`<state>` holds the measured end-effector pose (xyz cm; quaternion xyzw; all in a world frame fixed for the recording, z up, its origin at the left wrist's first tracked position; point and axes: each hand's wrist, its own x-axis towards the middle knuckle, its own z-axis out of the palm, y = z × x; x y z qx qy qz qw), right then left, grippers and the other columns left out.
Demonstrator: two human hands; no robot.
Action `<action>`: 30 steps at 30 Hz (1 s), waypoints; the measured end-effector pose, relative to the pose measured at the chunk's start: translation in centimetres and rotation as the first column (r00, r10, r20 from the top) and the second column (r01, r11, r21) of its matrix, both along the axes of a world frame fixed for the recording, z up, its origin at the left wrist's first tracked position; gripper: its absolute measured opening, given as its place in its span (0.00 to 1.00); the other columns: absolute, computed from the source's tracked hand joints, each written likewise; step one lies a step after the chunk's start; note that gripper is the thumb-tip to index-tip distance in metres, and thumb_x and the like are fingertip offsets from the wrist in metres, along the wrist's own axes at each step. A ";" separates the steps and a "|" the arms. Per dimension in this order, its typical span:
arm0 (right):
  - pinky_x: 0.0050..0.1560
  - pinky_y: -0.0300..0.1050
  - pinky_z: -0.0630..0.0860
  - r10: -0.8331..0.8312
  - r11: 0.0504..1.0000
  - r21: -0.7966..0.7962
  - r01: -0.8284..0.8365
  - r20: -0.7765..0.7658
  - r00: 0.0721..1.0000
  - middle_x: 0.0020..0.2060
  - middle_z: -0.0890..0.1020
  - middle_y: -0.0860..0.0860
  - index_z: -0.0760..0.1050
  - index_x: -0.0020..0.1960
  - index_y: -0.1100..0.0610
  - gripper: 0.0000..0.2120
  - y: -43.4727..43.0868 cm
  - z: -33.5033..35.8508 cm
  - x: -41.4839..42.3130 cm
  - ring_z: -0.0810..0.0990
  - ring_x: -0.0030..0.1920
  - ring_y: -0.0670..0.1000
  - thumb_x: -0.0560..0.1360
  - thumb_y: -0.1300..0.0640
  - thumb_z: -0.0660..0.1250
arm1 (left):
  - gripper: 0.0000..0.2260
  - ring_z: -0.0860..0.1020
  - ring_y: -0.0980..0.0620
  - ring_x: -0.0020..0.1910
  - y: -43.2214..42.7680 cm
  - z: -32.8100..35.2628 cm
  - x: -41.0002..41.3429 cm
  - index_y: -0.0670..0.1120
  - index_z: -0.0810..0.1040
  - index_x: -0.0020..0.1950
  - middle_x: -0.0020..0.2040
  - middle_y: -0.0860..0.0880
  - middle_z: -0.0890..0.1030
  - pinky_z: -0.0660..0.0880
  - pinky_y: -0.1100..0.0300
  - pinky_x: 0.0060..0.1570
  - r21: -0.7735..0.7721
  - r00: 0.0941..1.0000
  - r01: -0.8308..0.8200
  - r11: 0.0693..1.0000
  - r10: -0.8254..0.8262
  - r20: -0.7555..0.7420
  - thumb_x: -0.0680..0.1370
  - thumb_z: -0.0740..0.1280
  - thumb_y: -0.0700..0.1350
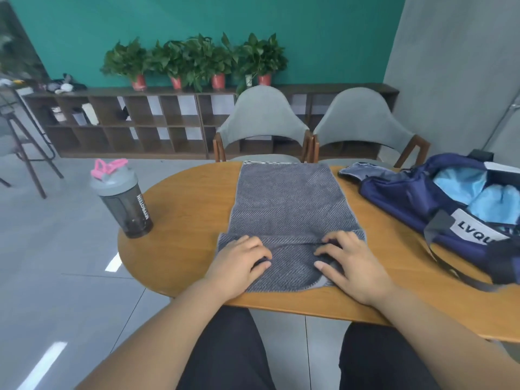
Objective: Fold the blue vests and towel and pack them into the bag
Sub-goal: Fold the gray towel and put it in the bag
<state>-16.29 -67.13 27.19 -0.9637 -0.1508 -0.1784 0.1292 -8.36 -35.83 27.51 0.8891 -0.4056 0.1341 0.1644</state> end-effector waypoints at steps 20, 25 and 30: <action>0.39 0.50 0.67 -0.459 0.634 0.641 0.433 -0.139 0.878 0.31 0.78 0.49 0.72 0.37 0.54 0.31 -1.9 1.1 0.0 0.77 0.37 0.55 0.80 0.28 0.55 | 0.13 0.80 0.52 0.56 0.5 2.0 -1.6 0.56 0.80 0.64 0.57 0.58 0.83 0.79 0.52 0.50 0.008 0.982 -0.181 0.983 0.181 -0.054 0.80 0.69 0.46; 0.42 0.50 0.70 -0.252 0.615 0.728 0.304 -0.185 0.950 0.29 0.78 0.49 0.76 0.41 0.53 0.17 -2.2 1.0 -0.8 0.74 0.33 0.46 0.76 0.39 0.71 | 0.13 0.81 0.61 0.47 2.0 2.3 0.6 0.57 0.82 0.58 0.51 0.59 0.85 0.77 0.60 0.51 -0.323 0.856 -0.471 0.821 0.337 -0.391 0.78 0.74 0.42; 0.45 0.39 0.74 -0.035 0.750 0.621 0.228 -0.307 0.951 0.39 0.85 0.48 0.81 0.51 0.46 0.12 -3.3 1.5 -1.5 0.82 0.40 0.46 0.73 0.58 0.80 | 0.03 0.83 0.51 0.40 3.0 1.2 1.9 0.53 0.83 0.46 0.40 0.52 0.85 0.80 0.49 0.44 -0.459 0.740 -0.622 0.634 0.286 -0.608 0.79 0.75 0.47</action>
